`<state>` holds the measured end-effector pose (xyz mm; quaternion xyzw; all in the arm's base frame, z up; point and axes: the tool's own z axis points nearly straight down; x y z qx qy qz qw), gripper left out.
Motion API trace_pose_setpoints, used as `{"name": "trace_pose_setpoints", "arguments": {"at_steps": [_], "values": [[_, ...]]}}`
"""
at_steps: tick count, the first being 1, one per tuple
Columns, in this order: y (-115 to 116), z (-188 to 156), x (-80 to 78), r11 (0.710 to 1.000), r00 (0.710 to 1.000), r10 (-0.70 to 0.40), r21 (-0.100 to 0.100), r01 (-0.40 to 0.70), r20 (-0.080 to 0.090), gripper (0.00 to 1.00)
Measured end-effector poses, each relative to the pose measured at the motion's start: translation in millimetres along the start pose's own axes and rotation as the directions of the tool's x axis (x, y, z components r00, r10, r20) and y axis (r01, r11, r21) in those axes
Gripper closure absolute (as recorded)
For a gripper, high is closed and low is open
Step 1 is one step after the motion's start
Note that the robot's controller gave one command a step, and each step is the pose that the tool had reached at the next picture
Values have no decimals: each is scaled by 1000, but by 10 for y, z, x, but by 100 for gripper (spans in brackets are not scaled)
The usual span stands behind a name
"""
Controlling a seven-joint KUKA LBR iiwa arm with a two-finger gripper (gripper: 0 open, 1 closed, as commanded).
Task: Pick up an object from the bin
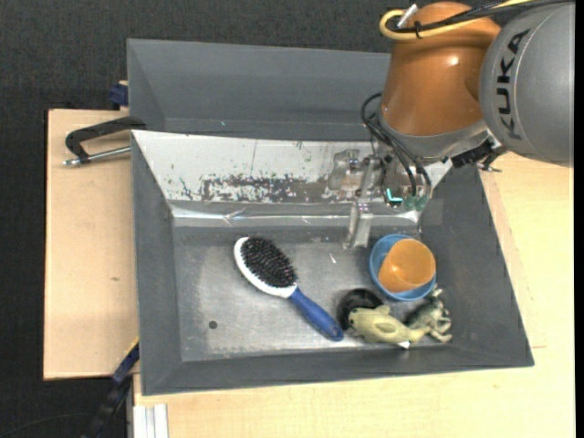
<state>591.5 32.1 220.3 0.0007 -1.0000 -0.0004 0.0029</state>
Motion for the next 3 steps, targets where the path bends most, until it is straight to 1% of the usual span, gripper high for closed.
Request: {"name": "trace_pose_setpoints", "arguments": {"at_steps": [1, 2, 3], "values": [[-842, 1104, 295, 991, 991, -135, 2, 135, -2, 0], [-1388, 1460, 413, 955, 955, -295, -1, 295, 8, 0], [-1718, 1478, 136, 940, 940, -341, 5, 341, 16, 0]]}}
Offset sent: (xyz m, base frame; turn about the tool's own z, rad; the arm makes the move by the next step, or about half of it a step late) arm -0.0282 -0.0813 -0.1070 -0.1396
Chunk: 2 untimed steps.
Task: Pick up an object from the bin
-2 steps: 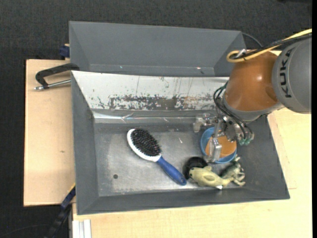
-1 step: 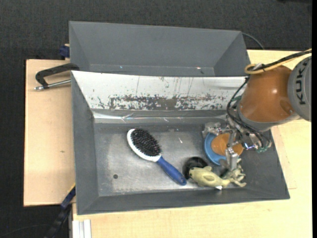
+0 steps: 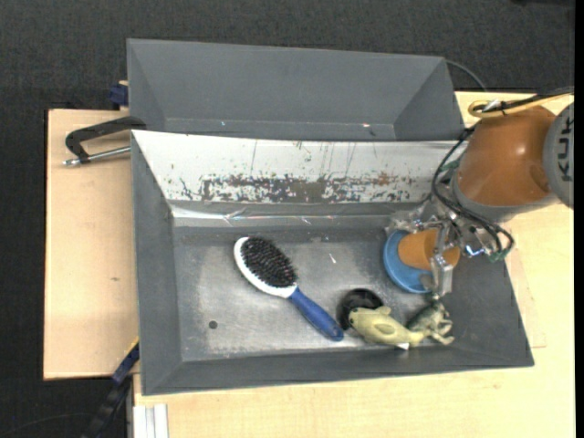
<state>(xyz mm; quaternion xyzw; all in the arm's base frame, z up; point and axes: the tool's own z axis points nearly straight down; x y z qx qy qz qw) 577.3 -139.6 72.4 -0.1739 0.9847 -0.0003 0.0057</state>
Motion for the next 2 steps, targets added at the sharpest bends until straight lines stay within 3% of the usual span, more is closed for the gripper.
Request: {"name": "trace_pose_setpoints", "arguments": {"at_steps": [1, 2], "values": [[47, -5, -13, 1000, 1000, -2, -7, 2, 0, 100], [155, -1313, -192, 999, 999, 38, 4, -38, 4, 100]]}}
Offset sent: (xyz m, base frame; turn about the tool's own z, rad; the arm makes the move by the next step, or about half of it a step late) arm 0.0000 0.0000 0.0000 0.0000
